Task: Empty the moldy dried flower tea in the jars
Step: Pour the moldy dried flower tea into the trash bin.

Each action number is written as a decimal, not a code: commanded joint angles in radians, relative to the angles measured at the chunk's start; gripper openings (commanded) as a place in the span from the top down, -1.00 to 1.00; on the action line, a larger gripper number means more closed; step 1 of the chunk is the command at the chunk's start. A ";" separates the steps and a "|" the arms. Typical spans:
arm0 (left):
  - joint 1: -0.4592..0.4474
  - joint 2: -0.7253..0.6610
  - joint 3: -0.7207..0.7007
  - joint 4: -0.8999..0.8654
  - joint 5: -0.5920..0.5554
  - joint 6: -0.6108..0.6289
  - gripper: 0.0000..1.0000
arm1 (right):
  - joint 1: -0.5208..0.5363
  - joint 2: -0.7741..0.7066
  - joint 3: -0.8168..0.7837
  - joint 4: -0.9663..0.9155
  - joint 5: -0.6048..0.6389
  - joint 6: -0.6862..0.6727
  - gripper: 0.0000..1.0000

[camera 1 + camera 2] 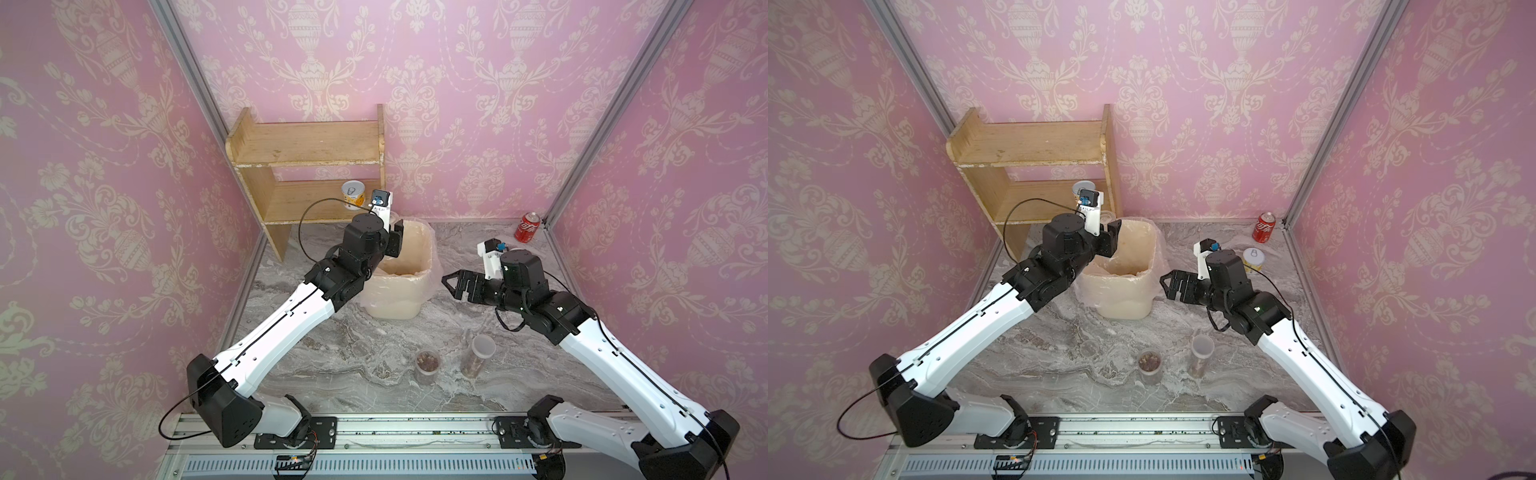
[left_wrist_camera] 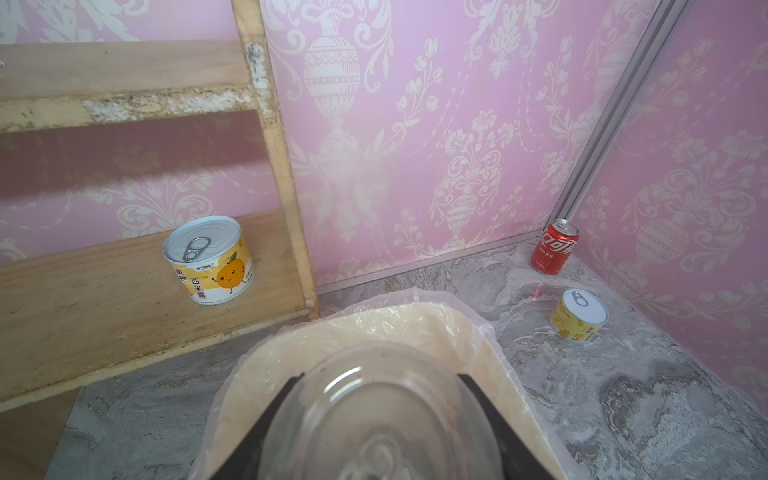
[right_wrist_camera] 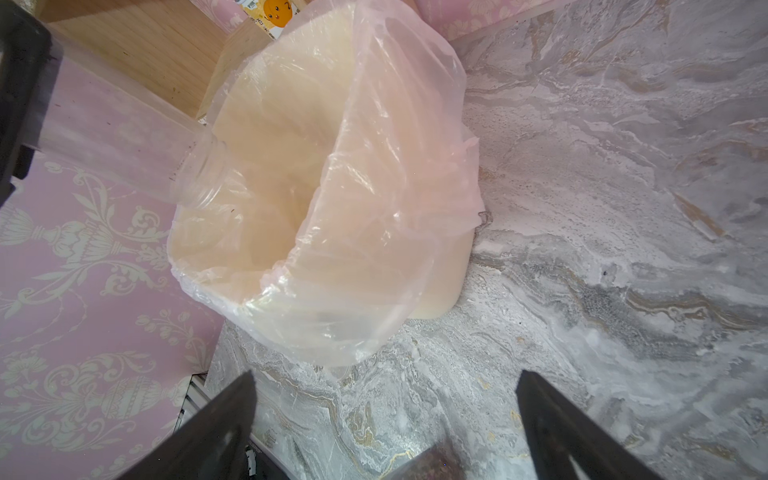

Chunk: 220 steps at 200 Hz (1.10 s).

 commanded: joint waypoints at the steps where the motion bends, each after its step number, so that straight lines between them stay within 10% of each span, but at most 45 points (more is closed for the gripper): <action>1: 0.069 -0.031 -0.025 0.033 0.099 -0.138 0.80 | -0.005 -0.024 -0.016 -0.007 0.013 -0.016 -0.99; 56: 0.062 -0.015 0.014 -0.008 0.089 -0.148 0.84 | -0.005 -0.043 -0.022 -0.005 0.016 -0.020 -0.99; 123: 0.210 -0.092 -0.100 0.212 0.382 -0.631 0.83 | -0.005 -0.035 0.008 0.175 -0.112 0.129 -1.00; 220: 0.246 -0.141 -0.302 0.680 0.467 -1.294 0.76 | 0.068 0.148 0.157 0.604 -0.166 0.458 -0.99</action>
